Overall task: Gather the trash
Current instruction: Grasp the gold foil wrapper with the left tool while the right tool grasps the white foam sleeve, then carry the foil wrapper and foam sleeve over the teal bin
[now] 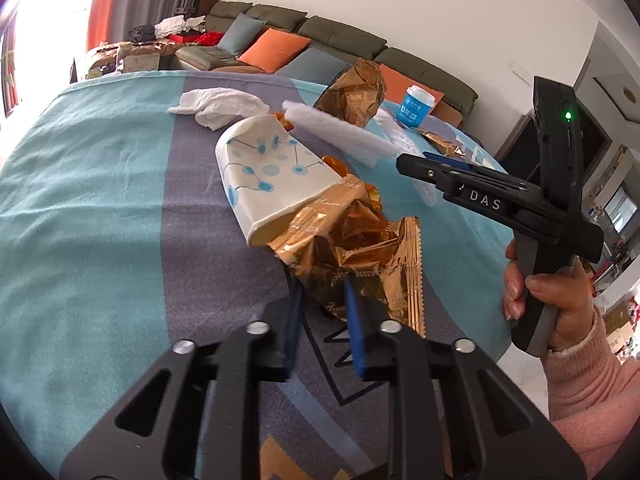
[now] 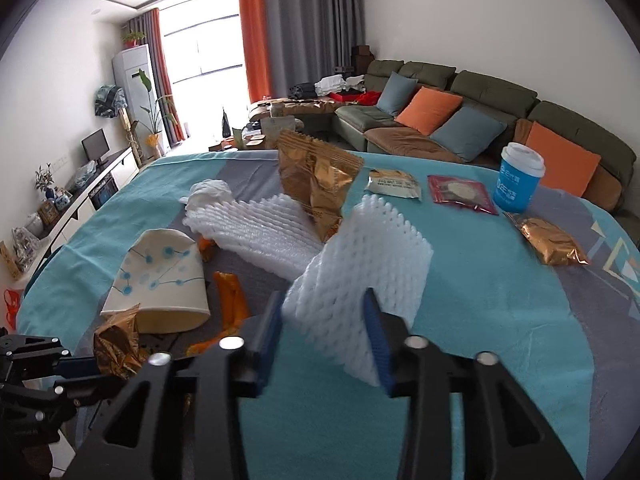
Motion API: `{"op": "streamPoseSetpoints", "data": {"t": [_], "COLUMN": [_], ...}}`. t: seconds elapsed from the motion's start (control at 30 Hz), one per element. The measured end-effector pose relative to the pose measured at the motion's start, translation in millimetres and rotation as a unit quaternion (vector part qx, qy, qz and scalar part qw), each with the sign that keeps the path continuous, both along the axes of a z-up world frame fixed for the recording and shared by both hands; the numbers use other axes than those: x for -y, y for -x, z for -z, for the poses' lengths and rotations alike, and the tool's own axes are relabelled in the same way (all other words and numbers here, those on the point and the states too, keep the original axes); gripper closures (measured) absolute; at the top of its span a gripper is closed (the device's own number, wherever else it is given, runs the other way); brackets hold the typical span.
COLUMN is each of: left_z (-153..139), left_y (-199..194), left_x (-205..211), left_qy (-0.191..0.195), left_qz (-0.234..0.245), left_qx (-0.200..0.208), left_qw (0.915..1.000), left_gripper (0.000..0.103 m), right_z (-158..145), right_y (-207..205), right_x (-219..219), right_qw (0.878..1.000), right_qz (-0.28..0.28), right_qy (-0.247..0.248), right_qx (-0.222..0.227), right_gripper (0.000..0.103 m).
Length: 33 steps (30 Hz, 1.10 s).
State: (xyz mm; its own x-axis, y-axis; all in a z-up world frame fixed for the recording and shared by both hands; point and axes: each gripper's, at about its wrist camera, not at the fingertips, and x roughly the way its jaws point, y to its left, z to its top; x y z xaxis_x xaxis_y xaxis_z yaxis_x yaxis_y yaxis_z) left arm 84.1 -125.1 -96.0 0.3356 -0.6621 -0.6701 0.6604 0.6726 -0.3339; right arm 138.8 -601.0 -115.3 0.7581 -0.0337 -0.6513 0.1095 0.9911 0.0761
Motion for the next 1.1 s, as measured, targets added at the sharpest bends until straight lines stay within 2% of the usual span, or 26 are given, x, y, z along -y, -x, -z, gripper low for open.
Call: {"op": "streamPoseSetpoints", "data": {"t": [0.1, 0.2, 0.4, 0.77, 0.97, 1.1], "left_z": [-0.8, -4.7, -15.6, -32.0, -41.4, -50.6], "left_y": [0.7, 3.1, 8.0, 15.7, 20.6, 23.0], "left_x": [-3.5, -8.6, -20.3, -46.2, -64.3, -79.5], "left_qy": [0.006, 0.015, 0.029, 0.052, 0.062, 0.069], "left_qz": [0.001, 0.003, 0.001, -0.011, -0.026, -0.043], "left_qx": [0.0, 0.004, 0.02, 0.042, 0.06, 0.072], "left_qw": [1.0, 0.9999, 0.9994, 0.9977, 0.9959, 0.9941], "left_gripper": [0.094, 0.097, 0.101, 0.102, 0.102, 0.102], "right_z": [-1.7, -5.8, -23.8, -60.8, -81.4, -91.6], "right_y": [3.1, 8.7, 19.4, 40.8, 51.0, 55.2], "right_x": [2.8, 4.4, 10.0, 3.5, -8.5, -25.2], "right_qw": [1.0, 1.0, 0.999, 0.995, 0.991, 0.987], "right_qz": [0.002, 0.008, 0.017, 0.015, -0.007, -0.046], "right_qy": [-0.003, -0.002, -0.013, -0.012, -0.012, -0.014], "right_qx": [0.001, 0.007, 0.035, 0.093, 0.132, 0.156], "right_gripper": [0.087, 0.092, 0.092, 0.092, 0.092, 0.092]}}
